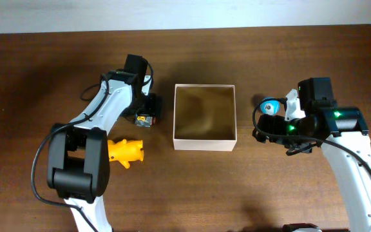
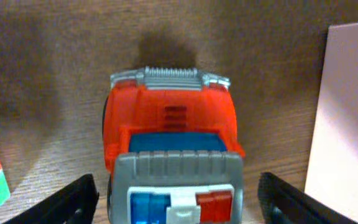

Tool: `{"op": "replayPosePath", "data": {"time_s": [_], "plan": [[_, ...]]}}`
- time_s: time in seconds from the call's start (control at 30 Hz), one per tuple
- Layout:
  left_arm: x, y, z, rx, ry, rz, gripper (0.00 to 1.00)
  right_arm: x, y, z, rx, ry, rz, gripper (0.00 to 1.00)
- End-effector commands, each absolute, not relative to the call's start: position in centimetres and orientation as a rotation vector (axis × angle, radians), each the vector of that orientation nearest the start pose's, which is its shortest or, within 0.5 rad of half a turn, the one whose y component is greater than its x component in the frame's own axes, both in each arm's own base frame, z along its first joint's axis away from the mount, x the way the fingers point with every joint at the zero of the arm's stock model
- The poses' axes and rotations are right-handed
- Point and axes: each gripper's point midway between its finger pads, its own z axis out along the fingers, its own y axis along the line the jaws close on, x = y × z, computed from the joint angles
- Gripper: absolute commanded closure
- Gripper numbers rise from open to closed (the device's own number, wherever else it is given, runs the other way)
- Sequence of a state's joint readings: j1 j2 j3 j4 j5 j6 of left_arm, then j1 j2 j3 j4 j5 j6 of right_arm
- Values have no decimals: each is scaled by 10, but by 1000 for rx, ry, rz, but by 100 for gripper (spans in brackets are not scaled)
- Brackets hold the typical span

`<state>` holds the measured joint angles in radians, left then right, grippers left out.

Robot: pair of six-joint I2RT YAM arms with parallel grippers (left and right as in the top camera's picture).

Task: Pack container
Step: 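Reach the left gripper to the red-and-grey toy truck and grasp it, then carry the truck with the left gripper into the box and release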

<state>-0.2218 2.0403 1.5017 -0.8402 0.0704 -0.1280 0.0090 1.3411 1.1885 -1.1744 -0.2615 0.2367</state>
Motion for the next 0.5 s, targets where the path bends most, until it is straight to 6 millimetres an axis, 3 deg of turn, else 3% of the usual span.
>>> {"op": "replayPosePath", "data": {"time_s": [0.0, 0.1, 0.23, 0.47], "plan": [[418, -107, 30, 140, 2956, -159, 27, 272, 45, 164, 290, 2876, 407, 1], [417, -107, 30, 141, 2958, -159, 20, 272, 45, 164, 291, 2877, 408, 1], [418, -107, 30, 153, 2954, -158, 20, 271, 45, 164, 291, 2877, 407, 1], [418, -107, 32, 153, 2955, -158, 49, 270, 45, 163, 292, 2881, 407, 1]]}}
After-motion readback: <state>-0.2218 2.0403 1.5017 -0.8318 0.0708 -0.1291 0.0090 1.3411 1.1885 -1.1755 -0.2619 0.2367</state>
